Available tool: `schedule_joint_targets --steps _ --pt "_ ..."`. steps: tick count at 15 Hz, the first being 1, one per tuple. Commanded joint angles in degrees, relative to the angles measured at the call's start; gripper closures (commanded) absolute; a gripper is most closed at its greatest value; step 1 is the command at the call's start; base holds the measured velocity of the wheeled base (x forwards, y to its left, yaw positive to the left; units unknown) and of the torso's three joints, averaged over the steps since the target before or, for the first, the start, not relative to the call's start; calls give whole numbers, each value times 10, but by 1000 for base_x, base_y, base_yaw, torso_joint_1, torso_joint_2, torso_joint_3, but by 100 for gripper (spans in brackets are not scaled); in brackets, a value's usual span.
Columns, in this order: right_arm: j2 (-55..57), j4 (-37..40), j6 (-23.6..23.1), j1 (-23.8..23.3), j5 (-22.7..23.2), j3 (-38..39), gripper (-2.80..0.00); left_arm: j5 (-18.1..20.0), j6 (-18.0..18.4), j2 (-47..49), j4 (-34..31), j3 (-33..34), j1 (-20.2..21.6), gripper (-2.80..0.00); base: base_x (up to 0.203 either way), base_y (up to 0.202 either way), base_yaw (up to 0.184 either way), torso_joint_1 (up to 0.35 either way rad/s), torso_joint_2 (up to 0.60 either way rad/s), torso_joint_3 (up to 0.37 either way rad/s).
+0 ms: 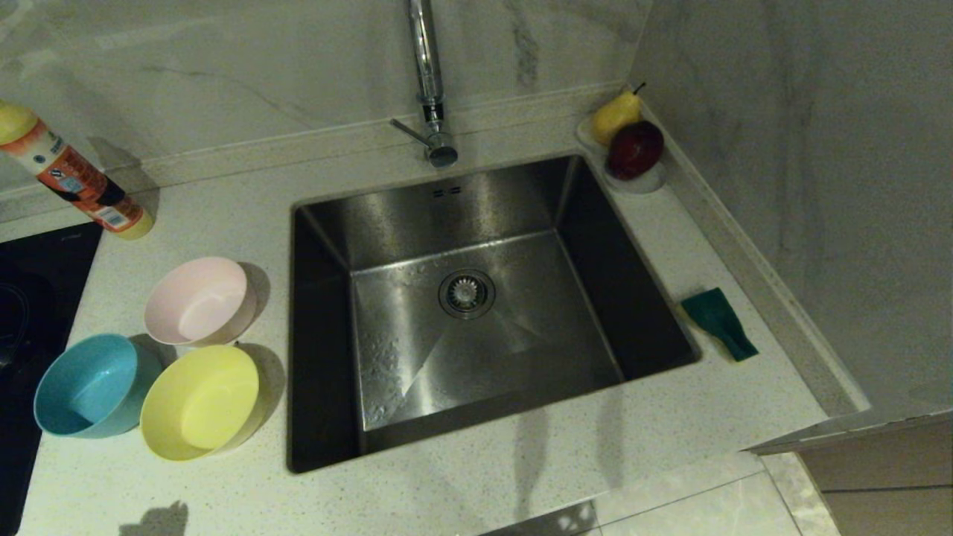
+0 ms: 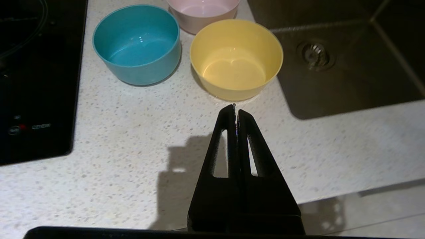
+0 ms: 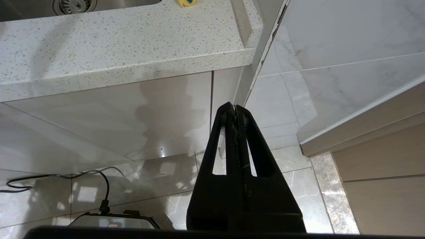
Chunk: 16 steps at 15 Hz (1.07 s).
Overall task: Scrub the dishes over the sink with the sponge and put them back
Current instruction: Grab the dish soap
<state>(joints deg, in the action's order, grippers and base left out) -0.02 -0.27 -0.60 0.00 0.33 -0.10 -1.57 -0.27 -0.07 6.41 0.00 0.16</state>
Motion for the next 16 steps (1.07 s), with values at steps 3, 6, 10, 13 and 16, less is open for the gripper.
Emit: schedule_joint_targets --steps 3,6,10,13,16 --pt "0 0 0 0 0 0 0 -13 16 15 -48 -86 0 0 0 0 0 0 0 0" --pt "0 0 0 0 0 0 0 -57 20 72 -81 -210 0 0 0 0 0 0 0 0" --pt "0 0 0 -1 0 0 0 -136 -5 263 -48 -299 7 0 0 0 0 0 0 0" --pt "0 0 0 0 0 0 0 -201 -38 444 29 -351 8 0 0 0 0 0 0 0" --pt "0 -1 0 0 0 0 0 -251 -58 610 120 -393 9 0 0 0 0 0 0 0"
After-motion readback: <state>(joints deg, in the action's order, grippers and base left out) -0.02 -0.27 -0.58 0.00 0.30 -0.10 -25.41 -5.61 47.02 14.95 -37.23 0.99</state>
